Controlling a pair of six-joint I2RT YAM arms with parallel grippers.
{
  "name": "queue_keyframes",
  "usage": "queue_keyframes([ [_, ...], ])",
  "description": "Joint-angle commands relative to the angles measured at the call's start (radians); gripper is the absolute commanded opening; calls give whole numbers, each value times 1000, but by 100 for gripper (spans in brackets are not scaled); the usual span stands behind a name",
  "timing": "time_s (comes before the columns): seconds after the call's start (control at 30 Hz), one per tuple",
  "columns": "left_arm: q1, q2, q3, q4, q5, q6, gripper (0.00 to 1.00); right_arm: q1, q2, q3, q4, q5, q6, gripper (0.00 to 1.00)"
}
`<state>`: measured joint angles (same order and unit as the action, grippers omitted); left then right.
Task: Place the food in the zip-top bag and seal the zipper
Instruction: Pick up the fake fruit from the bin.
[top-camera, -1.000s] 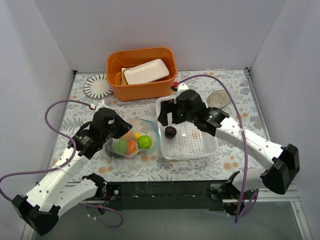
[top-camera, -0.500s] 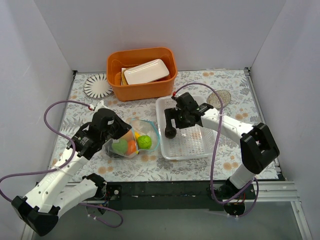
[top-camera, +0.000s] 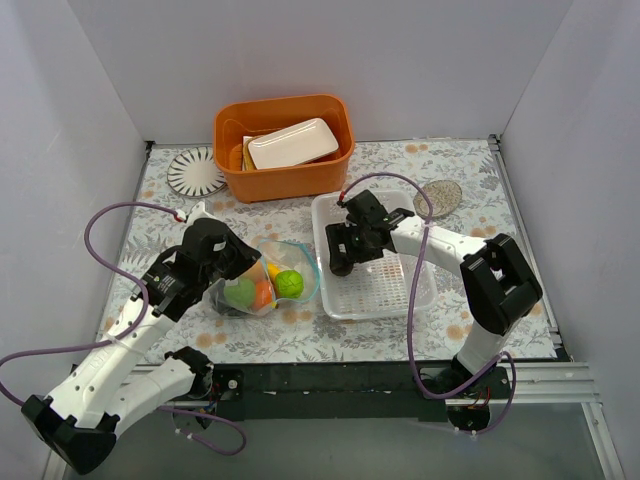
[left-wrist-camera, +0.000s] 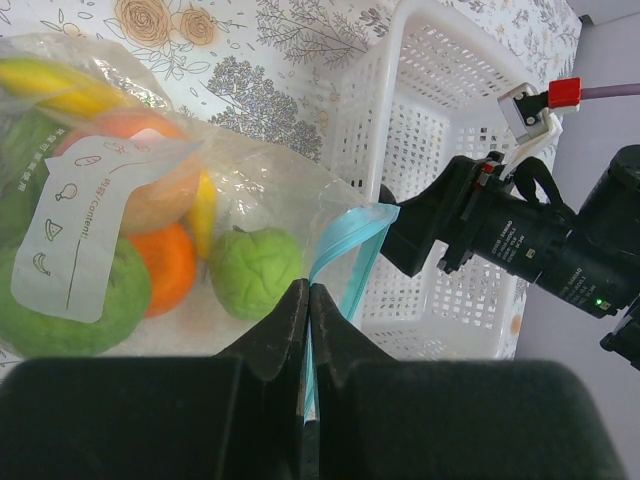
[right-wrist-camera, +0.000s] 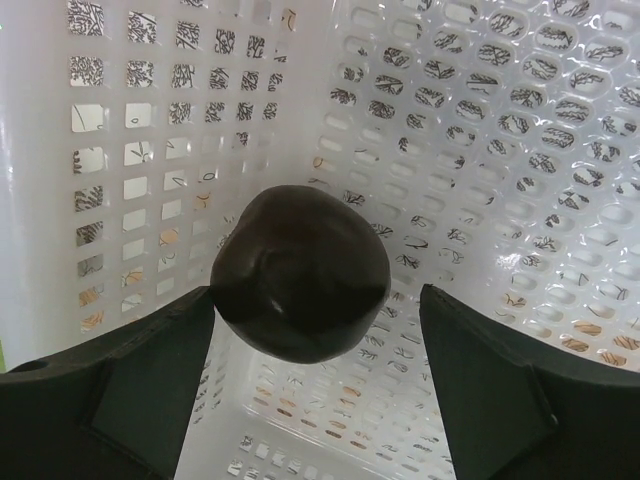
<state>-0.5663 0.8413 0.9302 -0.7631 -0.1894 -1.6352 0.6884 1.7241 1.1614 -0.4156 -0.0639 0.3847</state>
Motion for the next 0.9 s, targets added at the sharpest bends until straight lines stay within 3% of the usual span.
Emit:
queue_keyframes([
  [0.0, -3, -5, 16, -5, -10, 6, 0, -3, -12, -6, 47, -5, -20, 86],
  [0.1, -3, -1, 15, -2, -8, 8, 0, -6, -20, -12, 60, -5, -21, 72],
  [0.4, -3, 10, 9, 7, 1, 14, 0, -18, -38, -28, 66, -8, -35, 51],
  [0.87, -3, 19, 4, 27, 24, 15, 0, -20, -263, -31, 23, -20, 0, 49],
])
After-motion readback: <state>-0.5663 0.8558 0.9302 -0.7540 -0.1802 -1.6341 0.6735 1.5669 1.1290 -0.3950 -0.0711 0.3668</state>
